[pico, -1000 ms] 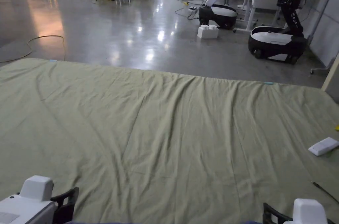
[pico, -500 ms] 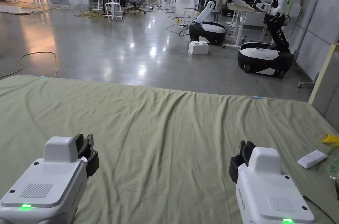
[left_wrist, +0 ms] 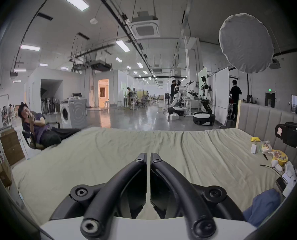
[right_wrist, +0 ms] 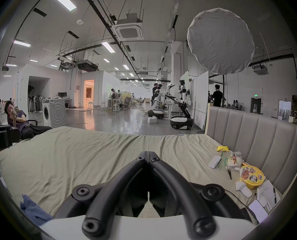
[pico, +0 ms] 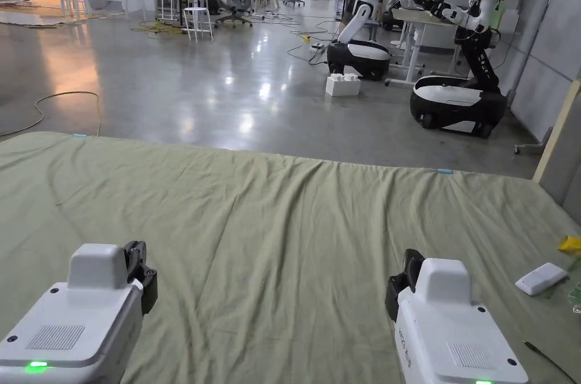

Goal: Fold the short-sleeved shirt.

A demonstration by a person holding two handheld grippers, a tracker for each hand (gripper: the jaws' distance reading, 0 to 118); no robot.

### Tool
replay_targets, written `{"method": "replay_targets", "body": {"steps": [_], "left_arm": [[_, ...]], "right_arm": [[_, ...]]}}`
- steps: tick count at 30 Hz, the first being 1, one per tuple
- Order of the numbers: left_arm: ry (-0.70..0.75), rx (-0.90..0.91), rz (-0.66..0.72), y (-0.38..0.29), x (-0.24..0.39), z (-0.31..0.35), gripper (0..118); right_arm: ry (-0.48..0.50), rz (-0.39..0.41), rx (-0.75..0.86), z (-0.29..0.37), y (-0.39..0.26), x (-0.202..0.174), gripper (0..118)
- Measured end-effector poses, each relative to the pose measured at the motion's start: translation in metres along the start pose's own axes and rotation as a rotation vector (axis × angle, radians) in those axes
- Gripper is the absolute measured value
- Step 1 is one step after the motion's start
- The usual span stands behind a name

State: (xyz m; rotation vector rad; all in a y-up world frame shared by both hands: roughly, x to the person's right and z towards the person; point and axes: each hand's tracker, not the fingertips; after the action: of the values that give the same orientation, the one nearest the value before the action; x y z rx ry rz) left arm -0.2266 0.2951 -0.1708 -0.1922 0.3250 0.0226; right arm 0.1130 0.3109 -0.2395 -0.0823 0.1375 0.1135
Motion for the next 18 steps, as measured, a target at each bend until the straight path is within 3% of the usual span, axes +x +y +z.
{"method": "replay_targets", "body": {"steps": [5, 12, 14, 16, 18], "left_arm": [[-0.040, -0.160, 0.043, -0.026, -0.027, 0.001, 3], [-0.205, -0.492, 0.139, -0.054, -0.090, 0.010, 4], [-0.204, -0.558, 0.134, -0.062, -0.107, 0.010, 20], [-0.272, -0.579, 0.176, -0.071, -0.127, 0.013, 64], [-0.324, -0.617, 0.229, -0.081, -0.144, 0.013, 87]], "right_arm": [[0.022, 0.008, -0.016, -0.002, 0.000, -0.005, 0], [0.070, 0.039, -0.056, -0.007, -0.010, -0.009, 0], [0.075, 0.038, -0.070, -0.007, -0.013, -0.010, 0], [0.078, 0.046, -0.083, -0.008, -0.017, -0.011, 0], [0.080, 0.052, -0.097, -0.009, -0.021, -0.011, 0]]}}
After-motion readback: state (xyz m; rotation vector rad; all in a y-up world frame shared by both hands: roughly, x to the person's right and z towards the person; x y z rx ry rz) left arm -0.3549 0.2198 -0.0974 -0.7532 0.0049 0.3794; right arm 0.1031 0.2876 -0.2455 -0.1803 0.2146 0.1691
